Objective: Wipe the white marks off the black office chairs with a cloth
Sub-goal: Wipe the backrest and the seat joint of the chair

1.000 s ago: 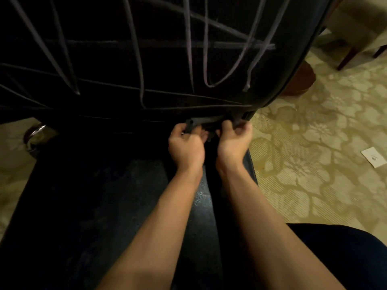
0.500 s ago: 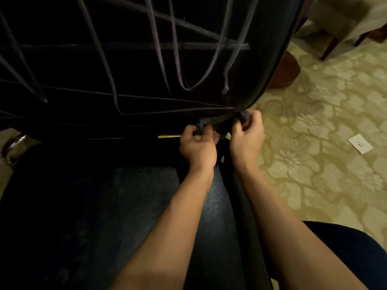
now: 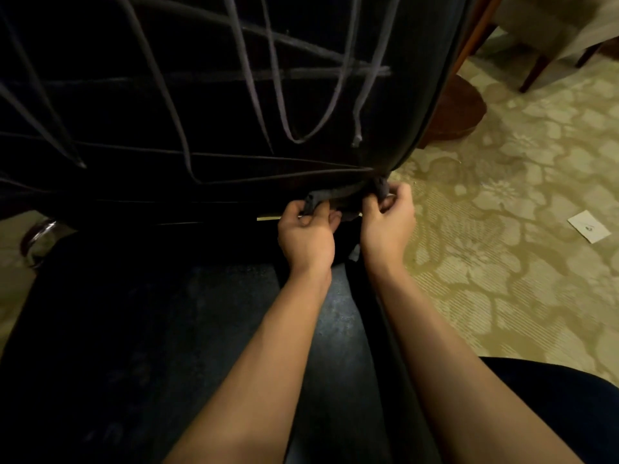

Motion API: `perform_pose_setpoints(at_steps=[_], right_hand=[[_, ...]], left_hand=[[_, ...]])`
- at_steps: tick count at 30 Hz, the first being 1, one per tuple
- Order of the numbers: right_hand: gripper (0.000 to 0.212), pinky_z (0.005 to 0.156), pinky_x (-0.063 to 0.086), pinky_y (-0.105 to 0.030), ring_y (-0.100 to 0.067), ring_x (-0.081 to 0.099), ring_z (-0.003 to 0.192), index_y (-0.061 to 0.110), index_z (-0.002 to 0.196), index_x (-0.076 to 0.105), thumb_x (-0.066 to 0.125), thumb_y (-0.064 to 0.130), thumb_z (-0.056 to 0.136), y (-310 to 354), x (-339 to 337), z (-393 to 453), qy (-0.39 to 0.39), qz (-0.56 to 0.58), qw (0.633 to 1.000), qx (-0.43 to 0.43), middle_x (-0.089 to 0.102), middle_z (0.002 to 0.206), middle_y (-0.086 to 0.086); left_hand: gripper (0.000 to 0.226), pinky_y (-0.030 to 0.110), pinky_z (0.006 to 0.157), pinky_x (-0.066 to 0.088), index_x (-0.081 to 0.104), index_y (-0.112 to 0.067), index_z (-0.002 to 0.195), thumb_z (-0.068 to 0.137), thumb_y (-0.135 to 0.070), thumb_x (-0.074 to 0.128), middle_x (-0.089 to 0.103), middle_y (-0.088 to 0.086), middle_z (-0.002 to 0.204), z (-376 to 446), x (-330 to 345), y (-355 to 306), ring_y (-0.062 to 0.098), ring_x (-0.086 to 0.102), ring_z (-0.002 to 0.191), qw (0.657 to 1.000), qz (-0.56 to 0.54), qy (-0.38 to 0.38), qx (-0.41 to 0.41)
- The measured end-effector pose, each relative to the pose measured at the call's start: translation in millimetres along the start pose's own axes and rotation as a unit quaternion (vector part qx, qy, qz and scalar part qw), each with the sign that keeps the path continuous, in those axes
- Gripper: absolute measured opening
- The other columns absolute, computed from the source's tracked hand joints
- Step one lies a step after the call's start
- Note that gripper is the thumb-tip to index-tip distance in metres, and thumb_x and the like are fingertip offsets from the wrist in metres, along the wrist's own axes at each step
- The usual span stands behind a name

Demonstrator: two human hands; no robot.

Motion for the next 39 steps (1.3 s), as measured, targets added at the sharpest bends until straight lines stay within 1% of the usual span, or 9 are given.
perform_pose_setpoints(at_steps=[2,5,9,15,19,22,29,33,39], right_hand=[[0.012,0.057,0.041,-0.019,0.001,0.045,0.051,0.015,0.085,0.052,0.06,0.006,0.086,-3,7,-5,0.001,0.026,0.999,0.047,0.045,0.06,0.01],[0.016,0.071,0.057,-0.048,-0.01,0.055,0.061,0.023,0.078,0.049,0.063,0.016,0.08,2,28,-20,-0.009,0.105,0.989,0.104,0.051,0.063,0.005],[0.023,0.08,0.057,-0.054,-0.014,0.061,0.068,0.02,0.078,0.05,0.066,0.003,0.082,25,90,-59,0.044,0.213,0.961,0.169,0.06,0.069,0.002],[0.021,0.084,0.057,-0.051,-0.024,0.067,0.078,0.021,0.08,0.055,0.066,0.003,0.079,42,136,-87,0.114,0.186,0.96,0.176,0.068,0.08,-0.005],[0.016,0.073,0.054,-0.043,-0.023,0.063,0.072,0.02,0.077,0.053,0.065,0.009,0.074,33,117,-72,0.072,0.159,0.975,0.14,0.064,0.075,-0.008],[0.02,0.073,0.055,-0.039,-0.017,0.062,0.069,0.019,0.08,0.051,0.064,0.004,0.083,29,110,-65,0.047,0.142,0.98,0.131,0.062,0.075,-0.003],[0.019,0.075,0.055,-0.034,-0.016,0.063,0.071,0.016,0.084,0.05,0.061,0.001,0.09,38,135,-79,0.046,0.156,0.973,0.162,0.063,0.084,-0.006],[0.009,0.076,0.056,-0.04,-0.019,0.064,0.071,0.01,0.09,0.056,0.061,0.005,0.085,47,158,-95,0.088,0.159,0.968,0.17,0.066,0.085,-0.014],[0.015,0.071,0.054,-0.031,-0.01,0.059,0.063,0.014,0.086,0.053,0.059,0.0,0.089,71,196,-147,0.158,0.176,0.947,0.216,0.062,0.076,-0.005]], left_hand=[[0.006,0.025,0.077,0.06,0.054,0.0,0.096,0.097,0.006,0.055,0.06,0.015,0.078,1,-5,-6,0.018,0.065,0.076,1.0,-0.009,-0.012,-0.015],[0.008,0.022,0.07,0.06,0.053,0.0,0.094,0.097,0.007,0.054,0.059,0.014,0.077,7,-19,-21,0.018,0.065,0.074,0.999,-0.034,-0.037,-0.015],[0.013,0.022,0.067,0.06,0.053,-0.003,0.088,0.097,0.007,0.052,0.061,0.013,0.079,33,-68,-56,0.018,0.065,0.072,0.992,-0.068,-0.108,0.01],[0.014,0.022,0.066,0.058,0.053,-0.005,0.089,0.096,0.008,0.053,0.058,0.008,0.08,57,-110,-76,0.014,0.061,0.07,0.977,-0.103,-0.187,0.023],[0.018,0.015,0.056,0.054,0.049,-0.004,0.1,0.092,0.011,0.057,0.054,0.004,0.074,55,-88,-55,0.0,0.06,0.053,0.977,-0.076,-0.195,0.04],[0.019,0.014,0.056,0.054,0.05,-0.005,0.101,0.093,0.01,0.059,0.055,0.003,0.073,50,-74,-45,-0.007,0.059,0.046,0.979,-0.091,-0.181,0.019],[0.014,0.019,0.061,0.056,0.055,-0.006,0.088,0.092,0.006,0.062,0.062,0.003,0.068,59,-106,-70,0.0,0.065,0.053,0.986,-0.073,-0.145,0.027],[0.009,0.028,0.077,0.06,0.059,0.001,0.097,0.091,0.007,0.062,0.066,0.004,0.074,58,-131,-91,0.006,0.069,0.063,0.984,-0.086,-0.152,0.029],[0.015,0.029,0.08,0.061,0.062,0.007,0.106,0.092,0.009,0.06,0.068,0.006,0.084,47,-193,-120,0.018,0.07,0.085,0.971,-0.101,-0.207,0.069]])
Point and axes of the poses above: each hand's wrist, its own z-axis towards the middle knuckle, its own x-axis out of the palm, y = z × x, the point moved 1 cm from there along z, towards the middle knuckle
